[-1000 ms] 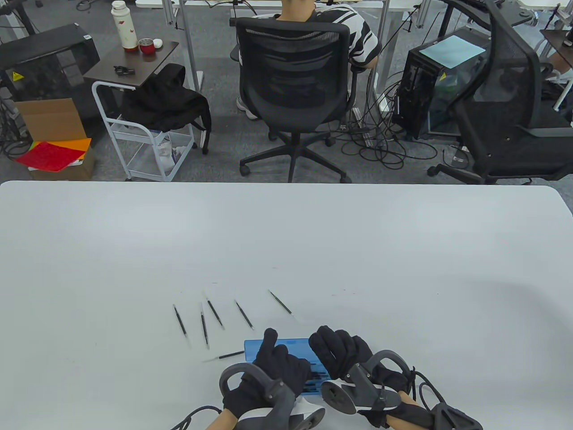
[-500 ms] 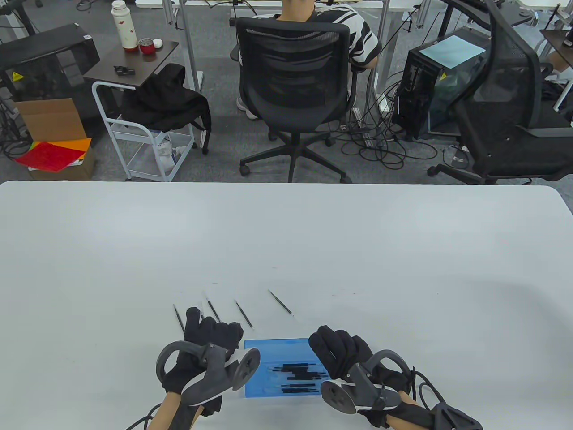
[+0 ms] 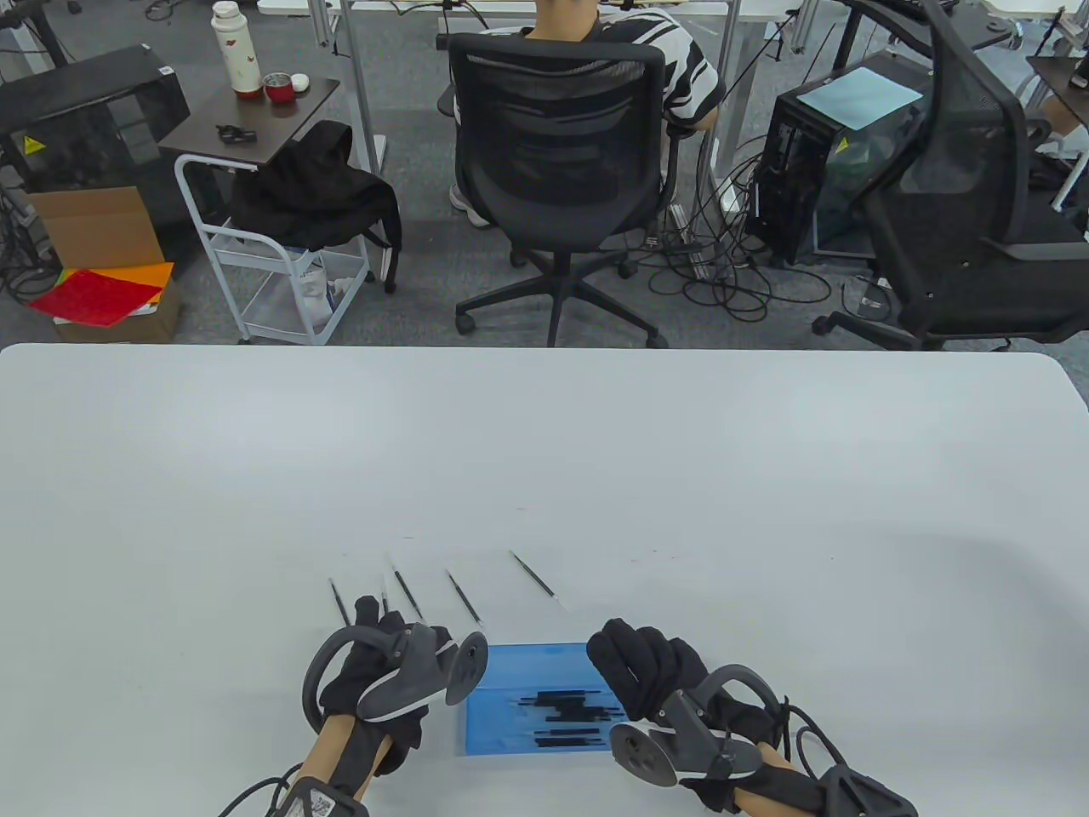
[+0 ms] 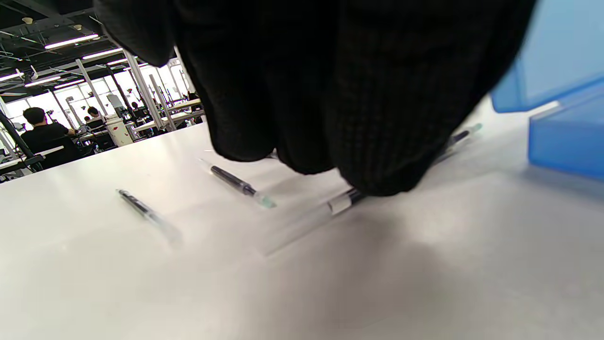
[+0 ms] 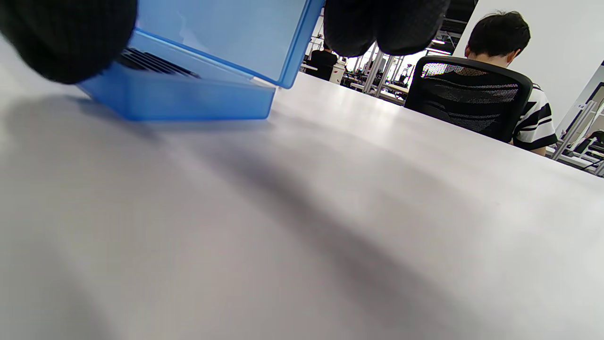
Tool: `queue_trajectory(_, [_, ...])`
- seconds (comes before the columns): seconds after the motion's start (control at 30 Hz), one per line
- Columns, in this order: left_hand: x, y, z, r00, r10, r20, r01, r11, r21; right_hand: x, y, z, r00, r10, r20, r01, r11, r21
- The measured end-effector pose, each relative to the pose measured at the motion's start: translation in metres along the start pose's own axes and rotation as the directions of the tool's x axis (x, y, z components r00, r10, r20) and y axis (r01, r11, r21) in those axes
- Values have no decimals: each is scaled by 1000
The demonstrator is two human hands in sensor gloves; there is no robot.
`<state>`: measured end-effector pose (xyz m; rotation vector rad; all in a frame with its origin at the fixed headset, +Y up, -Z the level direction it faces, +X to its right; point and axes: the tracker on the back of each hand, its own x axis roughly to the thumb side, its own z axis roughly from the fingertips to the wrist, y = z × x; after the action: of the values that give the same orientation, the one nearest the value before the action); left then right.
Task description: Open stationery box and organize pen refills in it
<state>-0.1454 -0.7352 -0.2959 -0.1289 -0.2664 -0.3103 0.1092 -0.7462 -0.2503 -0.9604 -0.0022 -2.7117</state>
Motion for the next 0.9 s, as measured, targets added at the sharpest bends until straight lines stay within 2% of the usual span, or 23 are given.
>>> queue_trajectory(0.2, [0, -7, -3, 1000, -16, -8, 16, 1000, -6, 0, 0, 0, 1000, 0, 0, 0, 1000, 0])
queue_trajectory(0.63, [0, -6, -5, 1000, -5, 6, 5, 1000, -24, 0, 0, 0, 1000, 2, 0, -2, 1000, 0])
queue_trajectory(0.9, [5, -10, -1, 999, -17, 34, 16, 1000, 5, 0, 0, 0, 1000, 4, 0, -4, 1000, 0])
